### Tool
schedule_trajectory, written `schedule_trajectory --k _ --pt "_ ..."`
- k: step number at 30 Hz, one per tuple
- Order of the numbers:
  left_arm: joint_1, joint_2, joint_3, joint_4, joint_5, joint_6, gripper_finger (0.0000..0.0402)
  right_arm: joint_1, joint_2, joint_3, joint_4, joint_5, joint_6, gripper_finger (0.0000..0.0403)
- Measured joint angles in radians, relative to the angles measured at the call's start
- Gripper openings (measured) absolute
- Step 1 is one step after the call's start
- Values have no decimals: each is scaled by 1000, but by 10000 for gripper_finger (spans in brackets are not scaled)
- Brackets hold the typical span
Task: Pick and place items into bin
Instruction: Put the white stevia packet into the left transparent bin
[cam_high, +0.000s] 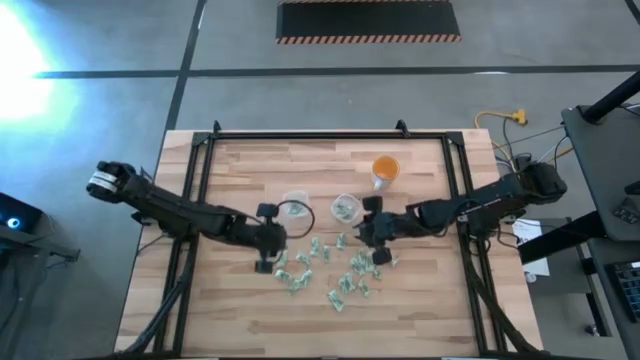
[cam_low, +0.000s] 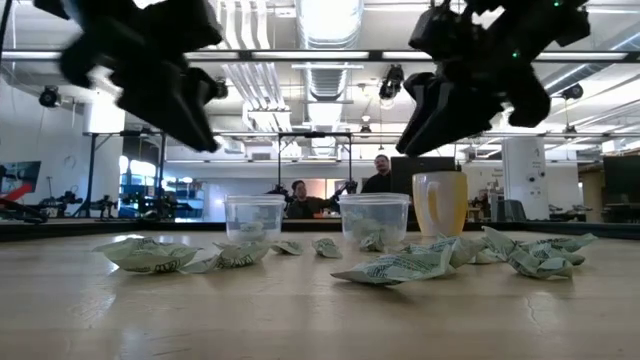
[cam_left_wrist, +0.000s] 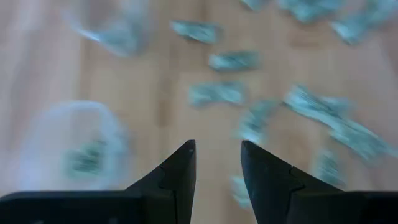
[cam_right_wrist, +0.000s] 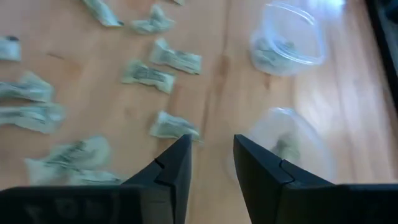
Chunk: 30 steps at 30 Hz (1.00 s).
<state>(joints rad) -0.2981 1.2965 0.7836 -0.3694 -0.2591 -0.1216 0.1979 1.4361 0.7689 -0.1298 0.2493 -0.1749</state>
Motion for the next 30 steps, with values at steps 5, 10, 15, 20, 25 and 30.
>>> schedule_trajectory --k 5,10,15,20,25,30 --pt "-77 15 0 -16 25 -56 112 58 3 -16 -29 0 72 98" --pt "-90 60 -6 4 23 -103 112 95 3 -47 -25 3 136 89" --pt "-87 130 -5 49 40 -109 112 104 3 -77 -9 4 164 81" --pt "-83 173 0 51 46 -129 112 103 3 -84 -8 6 169 74" --pt "-64 190 0 36 46 -255 112 103 3 -85 -6 6 169 68" --pt "-62 205 -1 37 44 -387 112 103 3 -85 -5 6 169 70"
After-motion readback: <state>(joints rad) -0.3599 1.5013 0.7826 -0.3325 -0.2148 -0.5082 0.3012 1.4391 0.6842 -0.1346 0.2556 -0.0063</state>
